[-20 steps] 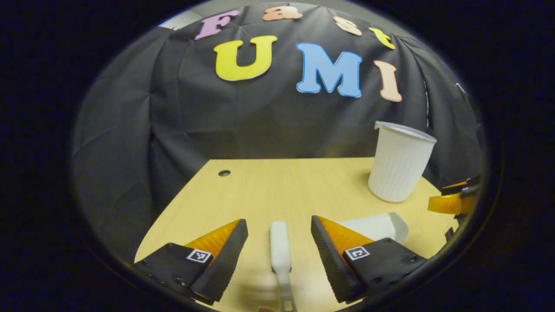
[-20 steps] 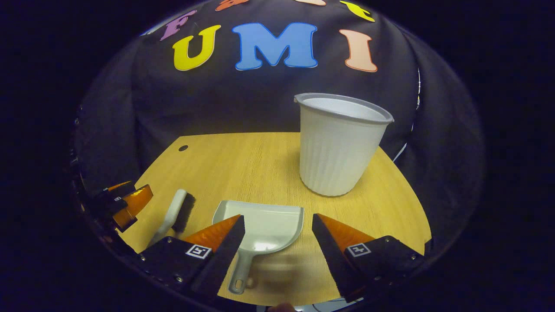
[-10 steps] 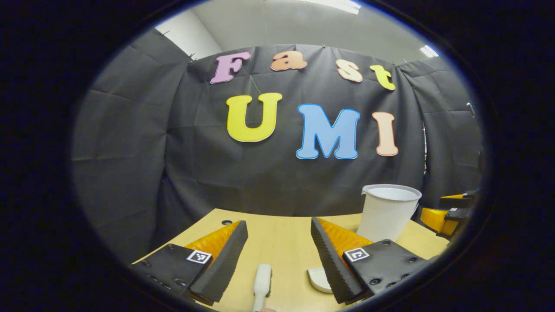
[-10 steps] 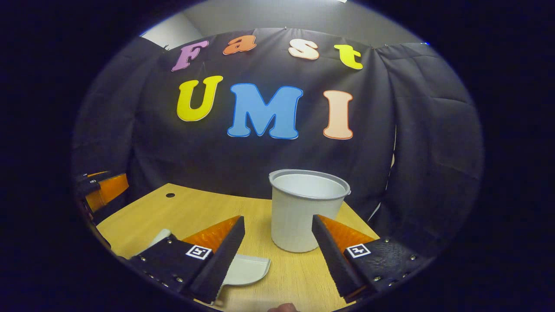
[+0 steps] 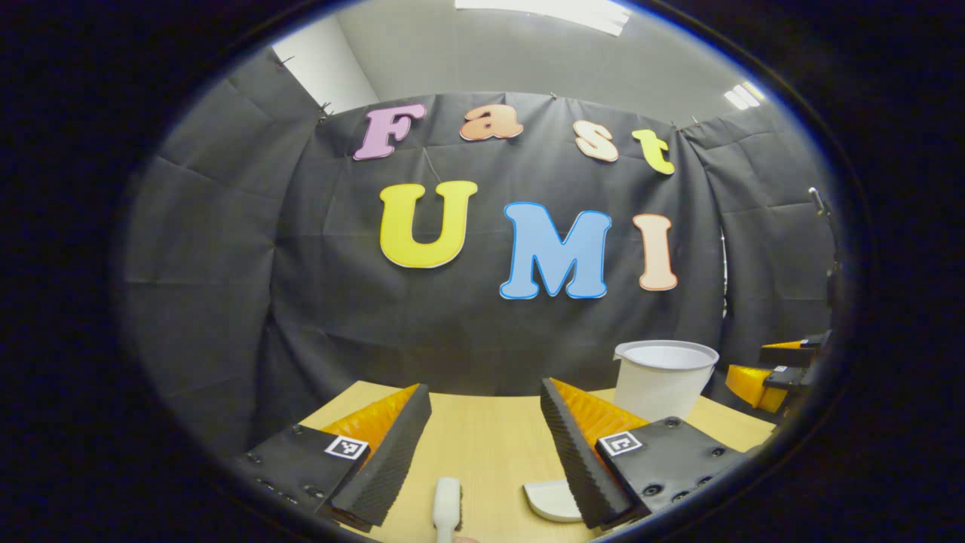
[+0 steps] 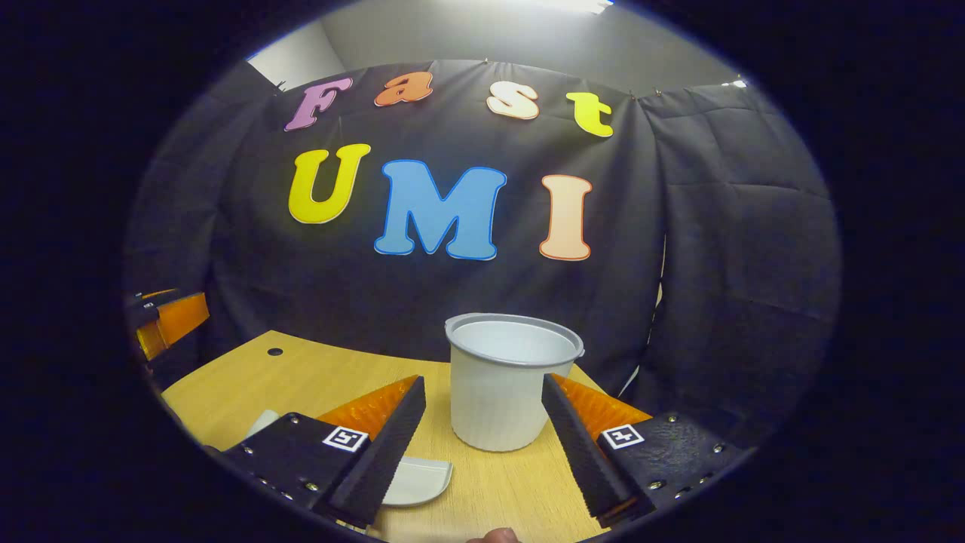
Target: Pick up the small broom and dustpan from the desktop, sweep the trash into the dustpan with the broom, and then empty the trash into the garbage bin.
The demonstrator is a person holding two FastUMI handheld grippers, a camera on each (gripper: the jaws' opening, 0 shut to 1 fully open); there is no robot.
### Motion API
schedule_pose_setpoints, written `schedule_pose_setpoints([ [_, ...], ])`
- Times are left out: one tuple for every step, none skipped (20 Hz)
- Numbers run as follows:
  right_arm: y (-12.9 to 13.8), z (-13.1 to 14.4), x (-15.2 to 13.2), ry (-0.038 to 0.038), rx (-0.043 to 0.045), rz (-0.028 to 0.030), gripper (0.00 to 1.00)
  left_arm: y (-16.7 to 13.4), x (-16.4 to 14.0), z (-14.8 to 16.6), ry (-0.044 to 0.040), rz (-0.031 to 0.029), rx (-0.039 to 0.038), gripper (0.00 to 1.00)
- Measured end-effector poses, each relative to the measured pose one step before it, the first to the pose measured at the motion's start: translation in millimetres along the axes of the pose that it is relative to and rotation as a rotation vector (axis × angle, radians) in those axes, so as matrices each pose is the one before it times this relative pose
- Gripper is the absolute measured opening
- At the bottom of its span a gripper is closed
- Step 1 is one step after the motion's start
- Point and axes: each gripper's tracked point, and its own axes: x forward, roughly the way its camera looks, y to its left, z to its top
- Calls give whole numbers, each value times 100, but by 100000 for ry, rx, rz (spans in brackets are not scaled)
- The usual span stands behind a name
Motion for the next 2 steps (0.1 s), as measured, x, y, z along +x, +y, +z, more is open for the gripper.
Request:
schedule_pose_setpoints([
  [-53, 149, -158, 109, 639, -475, 96, -122, 226, -354, 839, -1243, -519, 95],
  [151, 11, -83, 194, 604, -314, 96, 63, 250, -217, 95, -558, -372, 96],
])
